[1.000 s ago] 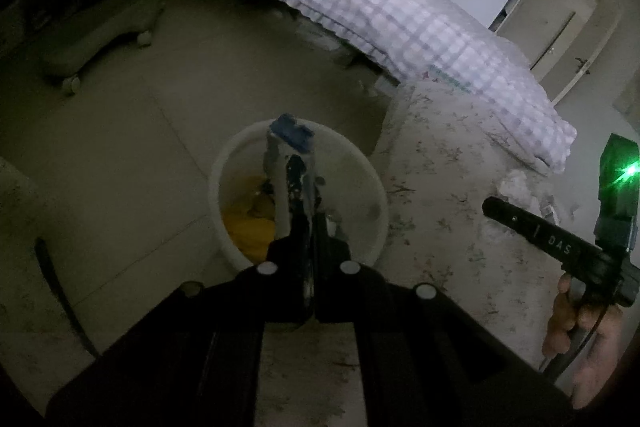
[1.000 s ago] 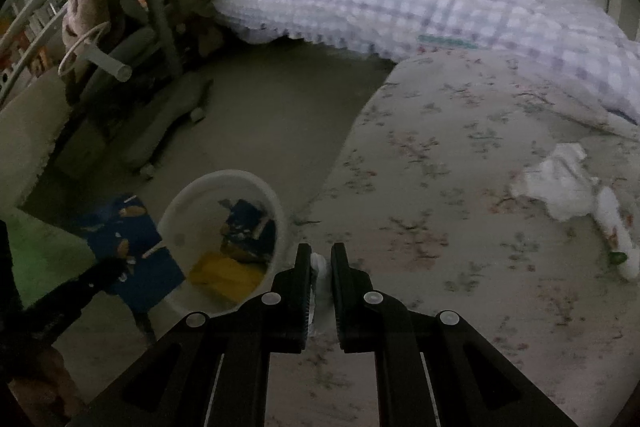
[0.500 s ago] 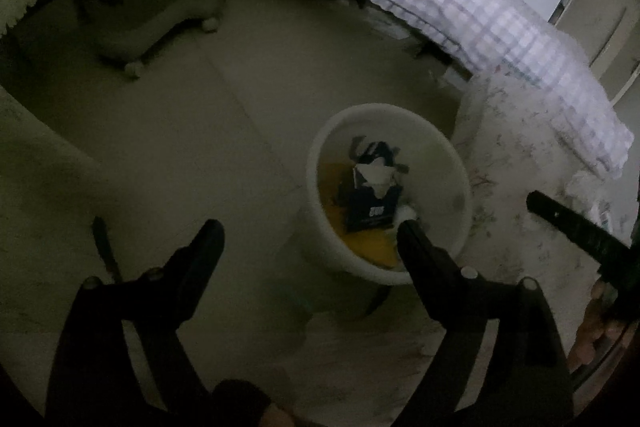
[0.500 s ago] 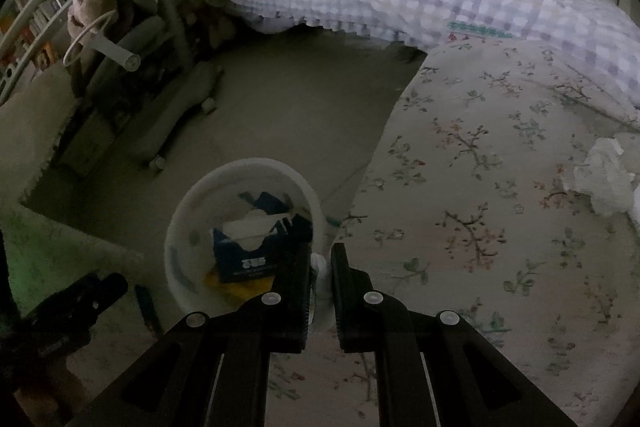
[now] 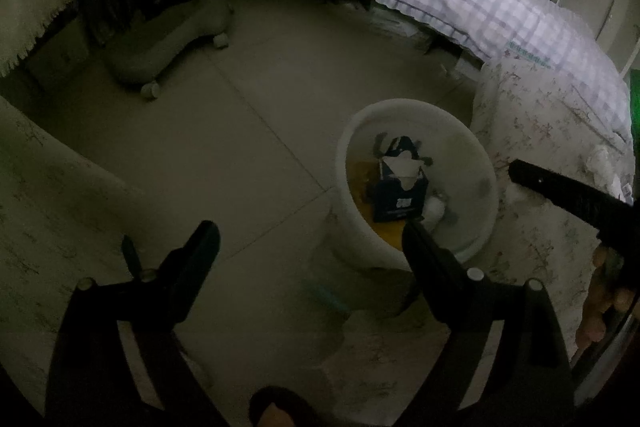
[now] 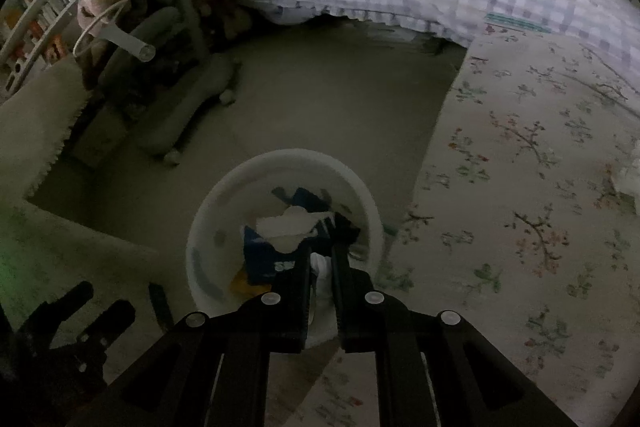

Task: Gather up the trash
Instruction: 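Carry both held items over the wastebasket and open both grippers to drop them, then grasp the crumpled white tissue with the left gripper while the right grasps the white AD bottle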

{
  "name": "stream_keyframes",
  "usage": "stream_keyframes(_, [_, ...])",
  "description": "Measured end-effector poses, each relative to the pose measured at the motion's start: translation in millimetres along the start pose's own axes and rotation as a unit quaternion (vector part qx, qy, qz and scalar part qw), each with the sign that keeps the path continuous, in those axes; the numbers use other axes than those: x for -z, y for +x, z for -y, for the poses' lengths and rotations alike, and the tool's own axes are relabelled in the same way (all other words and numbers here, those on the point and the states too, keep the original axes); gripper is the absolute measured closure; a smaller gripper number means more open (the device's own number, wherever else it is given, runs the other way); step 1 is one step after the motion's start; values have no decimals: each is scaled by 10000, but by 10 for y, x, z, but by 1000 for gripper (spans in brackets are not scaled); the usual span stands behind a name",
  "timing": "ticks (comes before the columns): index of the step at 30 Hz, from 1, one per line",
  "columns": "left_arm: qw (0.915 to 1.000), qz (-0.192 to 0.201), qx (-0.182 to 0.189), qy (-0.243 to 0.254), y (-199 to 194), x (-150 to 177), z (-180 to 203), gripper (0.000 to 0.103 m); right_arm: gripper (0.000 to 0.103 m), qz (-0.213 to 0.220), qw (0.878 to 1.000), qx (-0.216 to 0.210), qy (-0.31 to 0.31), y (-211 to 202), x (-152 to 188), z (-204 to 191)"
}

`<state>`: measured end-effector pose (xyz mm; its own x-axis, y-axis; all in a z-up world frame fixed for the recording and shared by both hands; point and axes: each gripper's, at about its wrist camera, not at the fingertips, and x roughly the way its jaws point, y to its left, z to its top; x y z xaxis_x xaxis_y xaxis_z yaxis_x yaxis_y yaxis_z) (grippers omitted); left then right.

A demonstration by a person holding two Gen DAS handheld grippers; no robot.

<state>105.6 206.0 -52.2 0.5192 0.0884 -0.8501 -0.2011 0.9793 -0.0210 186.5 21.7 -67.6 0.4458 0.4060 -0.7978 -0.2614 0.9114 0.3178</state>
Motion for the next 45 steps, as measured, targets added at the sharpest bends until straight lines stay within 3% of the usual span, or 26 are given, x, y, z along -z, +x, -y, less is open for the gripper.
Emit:
stream_keyframes(4, [10000, -2, -12, 4, -11, -6, 3, 10, 82, 29, 9995, -243, 189, 9, -22, -5])
stream_keyframes(7, [10000, -3, -7, 4, -4, -4, 6, 10, 60, 109, 9995, -227, 206, -39, -19, -7])
stream_keyframes(8, [10000, -4, -5, 5, -10, -7, 11, 10, 44, 168, 9993, -242, 228, -68, -15, 1])
stream_keyframes(9, [10000, -1, 1, 10, -15, -6, 17, 10, 38, 229, 9991, -265, 251, -95, -14, 11])
stream_keyframes(22, [9994, 162, 217, 209, -193, -27, 371, 10, 38, 453, 9981, 200, 368, -682, -16, 415])
stream_keyframes(36, [9948, 366, 589, 748, -375, -32, 1166, 3, 33, 695, 9886, 1204, 577, -1493, 173, 1461])
stream_keyframes(45, [9913, 395, 742, 1018, -374, -24, 1692, 1, 32, 669, 9807, 1620, 862, -1775, 298, 2166])
